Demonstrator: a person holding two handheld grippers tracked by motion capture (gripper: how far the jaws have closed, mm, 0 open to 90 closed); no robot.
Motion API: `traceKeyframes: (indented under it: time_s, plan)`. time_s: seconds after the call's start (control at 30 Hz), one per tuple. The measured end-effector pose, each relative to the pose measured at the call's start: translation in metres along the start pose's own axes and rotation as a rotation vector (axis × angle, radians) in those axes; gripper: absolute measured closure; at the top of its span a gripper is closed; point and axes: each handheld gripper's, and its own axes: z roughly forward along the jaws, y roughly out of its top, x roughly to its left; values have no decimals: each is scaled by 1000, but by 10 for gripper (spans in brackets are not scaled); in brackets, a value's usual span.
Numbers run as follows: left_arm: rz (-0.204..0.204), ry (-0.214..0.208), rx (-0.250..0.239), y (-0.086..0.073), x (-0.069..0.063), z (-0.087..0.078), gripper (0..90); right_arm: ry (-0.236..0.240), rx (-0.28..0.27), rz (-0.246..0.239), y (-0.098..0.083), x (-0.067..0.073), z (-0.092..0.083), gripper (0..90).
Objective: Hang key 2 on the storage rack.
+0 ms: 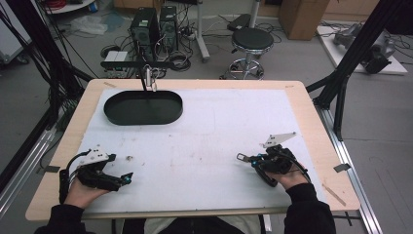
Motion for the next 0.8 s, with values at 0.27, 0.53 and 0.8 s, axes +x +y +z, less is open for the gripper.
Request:
traceKeyframes:
  time_s: [0.27, 0.53, 0.8]
  plan:
    - [10, -13, 3, 0, -2, 1, 22, 8, -24, -32, 22, 3, -6, 858]
    - [14, -24, -7, 1, -2, 2, 22, 22, -38, -67, 55, 7, -7, 858]
    - [19, -22, -12, 1, -3, 1, 22, 26, -68, -51, 76, 6, -2, 857]
